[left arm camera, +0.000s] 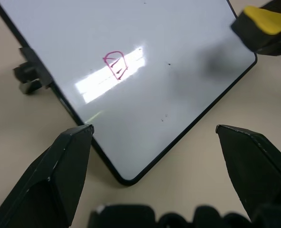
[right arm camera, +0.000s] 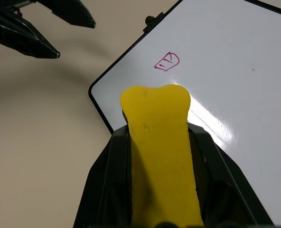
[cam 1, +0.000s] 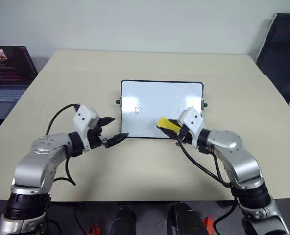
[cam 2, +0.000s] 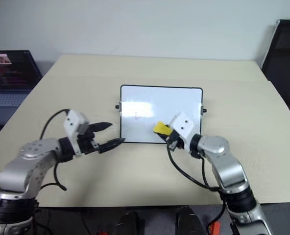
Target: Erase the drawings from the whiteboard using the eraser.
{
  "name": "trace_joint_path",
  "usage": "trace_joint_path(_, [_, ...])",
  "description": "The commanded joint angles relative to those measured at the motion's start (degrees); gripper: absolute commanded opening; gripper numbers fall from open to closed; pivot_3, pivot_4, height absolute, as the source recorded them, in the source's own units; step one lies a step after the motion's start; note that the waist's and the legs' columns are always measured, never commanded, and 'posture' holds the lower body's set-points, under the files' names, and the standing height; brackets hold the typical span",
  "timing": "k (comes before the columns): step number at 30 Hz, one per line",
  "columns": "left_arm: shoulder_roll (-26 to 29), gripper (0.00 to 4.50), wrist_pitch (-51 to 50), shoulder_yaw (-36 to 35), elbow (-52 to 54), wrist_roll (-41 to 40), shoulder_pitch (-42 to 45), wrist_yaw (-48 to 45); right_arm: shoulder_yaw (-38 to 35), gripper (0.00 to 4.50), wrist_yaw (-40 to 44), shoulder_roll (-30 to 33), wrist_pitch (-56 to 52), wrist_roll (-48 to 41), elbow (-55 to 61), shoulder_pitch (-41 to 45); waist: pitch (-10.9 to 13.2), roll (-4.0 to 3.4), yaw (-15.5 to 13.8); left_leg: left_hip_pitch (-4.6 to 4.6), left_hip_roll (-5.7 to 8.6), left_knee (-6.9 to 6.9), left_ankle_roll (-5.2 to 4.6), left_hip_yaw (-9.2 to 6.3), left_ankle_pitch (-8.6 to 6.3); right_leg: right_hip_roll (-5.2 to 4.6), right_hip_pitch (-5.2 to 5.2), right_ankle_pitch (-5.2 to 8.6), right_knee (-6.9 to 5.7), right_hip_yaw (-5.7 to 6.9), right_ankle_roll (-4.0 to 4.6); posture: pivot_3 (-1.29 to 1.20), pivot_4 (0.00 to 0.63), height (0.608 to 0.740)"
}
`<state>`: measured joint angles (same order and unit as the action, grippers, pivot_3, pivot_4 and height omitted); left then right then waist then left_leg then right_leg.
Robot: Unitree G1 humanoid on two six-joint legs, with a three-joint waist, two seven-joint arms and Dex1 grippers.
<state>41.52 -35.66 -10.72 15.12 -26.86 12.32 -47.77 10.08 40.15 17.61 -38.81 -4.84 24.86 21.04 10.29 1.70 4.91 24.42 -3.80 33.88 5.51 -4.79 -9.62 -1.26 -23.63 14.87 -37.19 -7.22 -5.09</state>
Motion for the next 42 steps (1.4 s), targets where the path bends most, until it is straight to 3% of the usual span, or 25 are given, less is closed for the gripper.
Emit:
trace_joint_path(1, [1.71, 4.5, -0.12, -3.11, 0.53, -0.96, -0.93, 0.23, -0.95, 1.14, -1.08, -0.93, 0.3, -3.2, 2.52, 0.18, 0.0, 0.0, -0.01, 0.0, 0.0, 0.02, 0.0, 0.0, 0.0, 0.0, 0.0, -0.03, 0.0, 0.0, 0.04, 0.0, 0.15, 0.74])
trace_joint_path(15, [2.73, 4.5, -2.2, -3.65, 4.51, -1.07, -2.96, 2.8, 0.82, 1.14, -1.31, -2.04, 0.23, -9.03, -1.59, 3.99, 0.0, 0.0, -0.12, 0.02, -0.01, -0.02, 0.01, 0.0, 0.0, 0.0, 0.0, -0.03, 0.06, 0.02, 0.04, 0.0, 0.15, 0.74])
trace_joint_path(22, [4.07, 4.5, -3.03, -2.86, 6.02, -0.6, -3.6, 1.99, 4.81, 1.14, 0.62, 2.52, -0.89, -7.76, -1.63, 3.84, 0.0, 0.01, -0.12, 0.01, -0.01, 0.0, 0.01, 0.0, 0.0, 0.0, 0.0, -0.03, 0.06, 0.01, 0.04, 0.0, 0.15, 0.74])
trace_joint_path(31, [4.98, 4.5, -2.51, -1.04, 4.93, -0.28, -1.92, 0.92, 5.41, 1.14, -0.31, 3.67, -1.53, -8.52, -1.07, 3.83, 0.0, 0.01, -0.12, 0.02, -0.01, 0.0, 0.01, 0.01, 0.0, 0.0, -0.02, -0.03, 0.06, 0.01, 0.04, 0.0, 0.15, 0.74])
trace_joint_path(36, [6.03, 4.5, -1.56, 0.59, 3.59, 1.03, -1.79, -0.38, 6.2, 1.14, -3.27, 2.45, 1.67, -5.49, -3.1, 6.46, 0.01, 0.01, -0.12, 0.02, -0.01, 0.0, 0.01, 0.01, 0.0, 0.0, -0.02, -0.03, 0.05, 0.01, 0.04, 0.0, 0.15, 0.74])
trace_joint_path(42, [7.58, 4.5, 0.03, 3.72, 1.54, 2.91, -0.36, -2.82, 13.48, 1.14, -7.84, -1.01, 11.89, 5.79, -16.17, 17.11, 0.01, 0.01, 0.1, 0.02, -0.02, 0.01, 0.01, 0.06, 0.01, 0.0, -0.12, -0.06, 0.0, 0.0, 0.08, 0.0, 0.15, 0.74])
